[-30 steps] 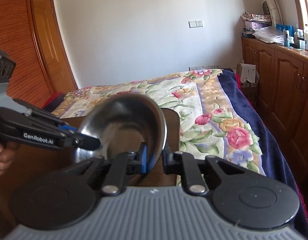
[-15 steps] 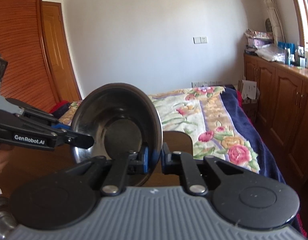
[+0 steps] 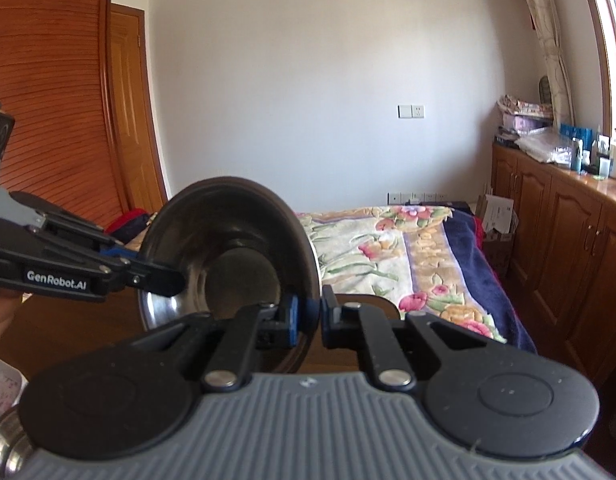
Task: Organize plates and bowls
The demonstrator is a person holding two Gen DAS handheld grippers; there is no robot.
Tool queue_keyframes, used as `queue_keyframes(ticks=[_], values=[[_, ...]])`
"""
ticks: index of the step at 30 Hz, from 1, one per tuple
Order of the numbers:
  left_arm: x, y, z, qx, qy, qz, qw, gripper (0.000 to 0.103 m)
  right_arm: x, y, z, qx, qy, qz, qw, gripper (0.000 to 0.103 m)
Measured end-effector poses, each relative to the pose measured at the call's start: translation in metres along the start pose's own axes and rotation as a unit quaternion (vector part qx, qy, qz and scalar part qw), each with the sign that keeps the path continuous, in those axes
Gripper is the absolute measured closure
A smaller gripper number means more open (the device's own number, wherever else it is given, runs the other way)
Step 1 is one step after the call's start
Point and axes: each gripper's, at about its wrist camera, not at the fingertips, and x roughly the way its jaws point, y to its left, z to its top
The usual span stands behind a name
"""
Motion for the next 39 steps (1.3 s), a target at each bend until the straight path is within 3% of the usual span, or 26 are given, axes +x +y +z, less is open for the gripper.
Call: queue_keyframes(ticks=[18, 39], values=[[-0.084, -0.007, -0.035, -0.004, -0.048, 0.003, 0.9988, 0.093, -0.045, 0.042, 0.001, -0.042, -0.023, 0.001, 0.999, 0.091], [-0.127, -0.008, -0.095, -0.016, -0.048, 0.033, 0.9982, 0.093, -0.057, 0.083, -0.025, -0.062, -0.007, 0.021, 0.998, 0.091]])
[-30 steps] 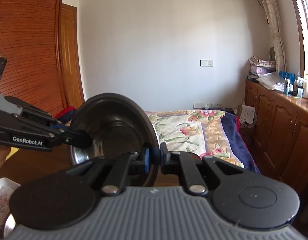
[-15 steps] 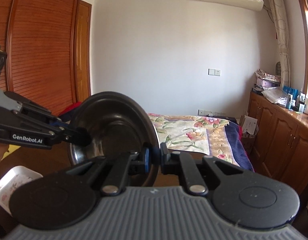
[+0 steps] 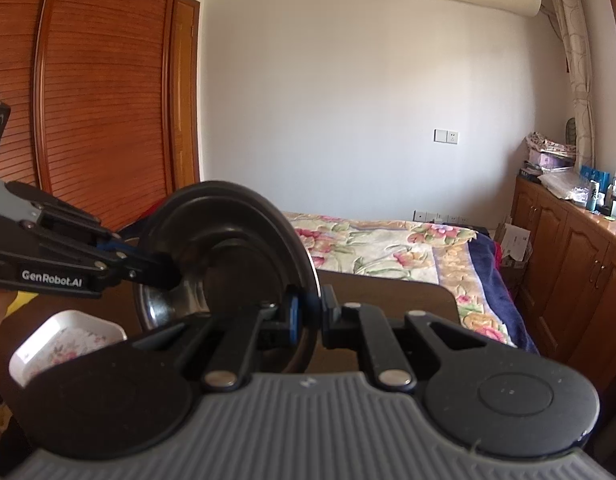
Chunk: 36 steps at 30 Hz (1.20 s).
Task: Organize plates and bowls
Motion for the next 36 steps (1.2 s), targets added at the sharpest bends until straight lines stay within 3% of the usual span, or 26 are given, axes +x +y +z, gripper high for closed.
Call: queue_keyframes(ticks=[16, 36], values=[[-0.004, 0.001, -0.06, -0.042, 0.022, 0.006, 0.9988, 0.093, -0.004, 0.031, -0.039, 0.013, 0.026, 0.023, 0.999, 0.091], [0.01, 0.008, -0.078, -0.056, 0.043, 0.019, 0.9973, 0.093, 0.004, 0.047, -0.055, 0.014, 0.043, 0.025, 0.999, 0.09]])
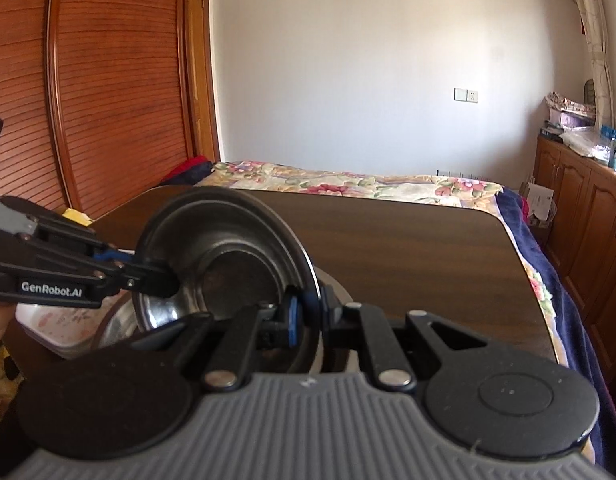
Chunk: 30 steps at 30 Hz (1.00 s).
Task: Organize plates and bowls
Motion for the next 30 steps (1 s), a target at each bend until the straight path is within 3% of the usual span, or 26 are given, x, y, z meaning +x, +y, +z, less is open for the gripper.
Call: queue_keyframes(ticks=[17, 26, 30], values=[[0.007, 0.003, -0.009, -0.024, -0.003, 0.002, 0.9997, 0.092, 0.005, 0.013, -0.007, -0.032, 0.005, -0.009, 0.999, 0.086], [0.0, 0.007, -0.01, -0.04, -0.017, -0.004, 0.9991, 0.078, 0.007, 0.018, -0.005, -0.045, 0.006, -0.014, 0.999, 0.085], [-0.005, 0.01, -0.014, -0.043, -0.025, -0.004, 0.9988, 0.076, 0.005, 0.02, -0.005, -0.048, 0.002, -0.013, 0.999, 0.079]])
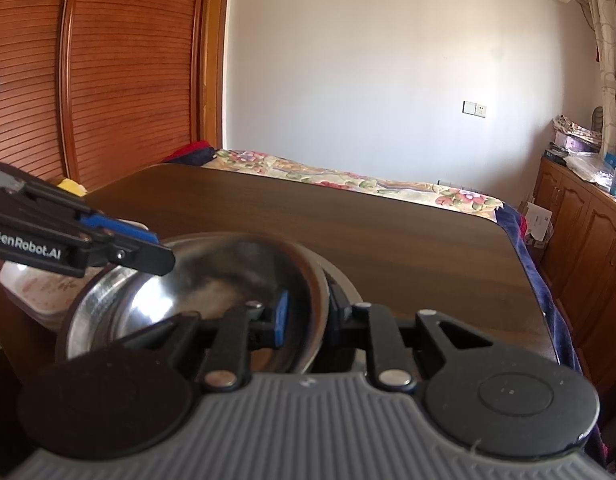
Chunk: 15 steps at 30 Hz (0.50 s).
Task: Organize plates and bowls
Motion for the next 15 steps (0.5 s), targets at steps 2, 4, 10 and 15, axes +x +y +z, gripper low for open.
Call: queue_keyframes(ticks=[2, 4, 10, 15], values=[[-0.002, -0.001, 0.0, -0.002, -0.004, 0.0, 1.0, 0.074, -0.002, 0.0, 0.0, 0.001, -0.004, 0.003, 1.0, 0.071], [-0.005, -0.002, 0.0, -0.002, -0.012, 0.007, 0.9999, 0.065, -0.006, -0.001, 0.001, 0.008, -0.011, 0.009, 1.0, 0.063], [-0.019, -0.005, -0.007, -0.003, -0.046, 0.022, 0.9987, 0.053, -0.017, -0.003, -0.002, 0.023, -0.031, 0.0, 0.999, 0.062], [-0.024, -0.008, -0.017, -0.009, -0.066, 0.034, 0.9972, 0.038, -0.021, -0.007, -0.012, 0.042, -0.053, -0.019, 0.998, 0.055]])
